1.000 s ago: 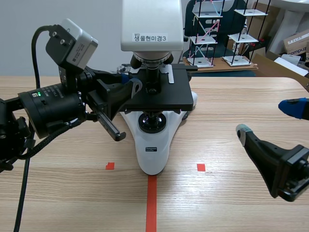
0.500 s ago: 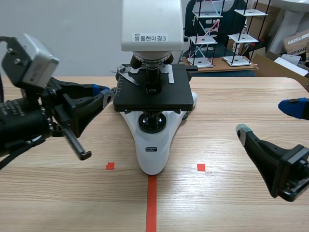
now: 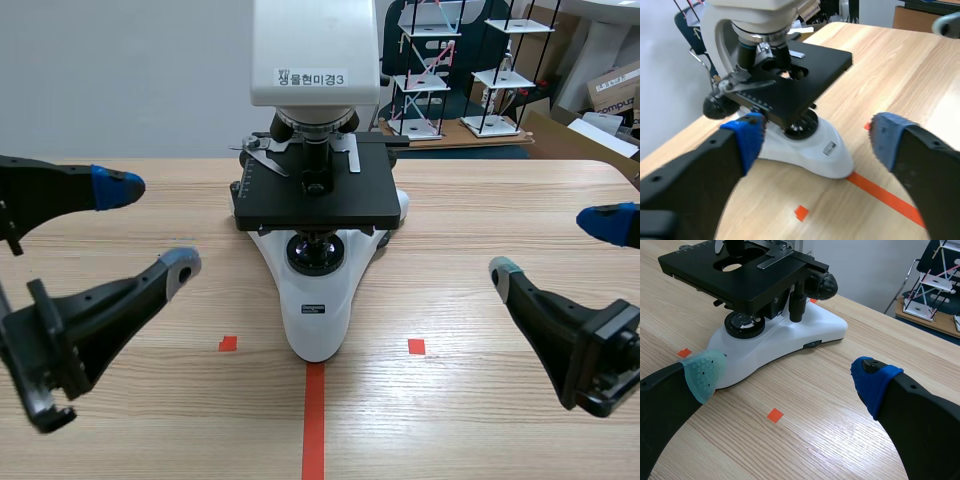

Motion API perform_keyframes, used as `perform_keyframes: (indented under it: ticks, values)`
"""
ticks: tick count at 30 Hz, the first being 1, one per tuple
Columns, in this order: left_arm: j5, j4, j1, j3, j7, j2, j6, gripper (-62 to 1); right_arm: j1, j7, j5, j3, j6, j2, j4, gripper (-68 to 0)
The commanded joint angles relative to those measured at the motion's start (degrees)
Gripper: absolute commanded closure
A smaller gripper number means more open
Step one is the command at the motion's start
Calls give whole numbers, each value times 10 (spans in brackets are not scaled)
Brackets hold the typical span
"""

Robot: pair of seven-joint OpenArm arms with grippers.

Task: Return to the home posture

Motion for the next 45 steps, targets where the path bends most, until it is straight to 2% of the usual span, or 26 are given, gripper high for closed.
perform_keyframes:
  ticks: [1, 3, 4, 8, 21, 45]
  values:
    - [-9, 10, 19, -11, -25, 3, 2, -533, 0, 13, 6, 3, -2, 0, 5, -549]
    - [-9, 13, 45, -23, -54, 3, 4, -611, 0, 13, 6, 3, -2, 0, 5, -549]
    - [-9, 13, 56, -28, -66, 3, 4, -623, 0, 13, 6, 3, -2, 0, 5, -549]
    - [-8, 12, 83, -38, -87, 3, 4, -623, 0, 12, 6, 3, -2, 0, 5, -549]
    - [-8, 12, 85, -38, -89, 3, 2, -623, 0, 12, 6, 3, -2, 0, 5, -549]
    - [-8, 12, 85, -37, -17, 3, 1, -623, 0, 12, 6, 3, -2, 0, 5, -549]
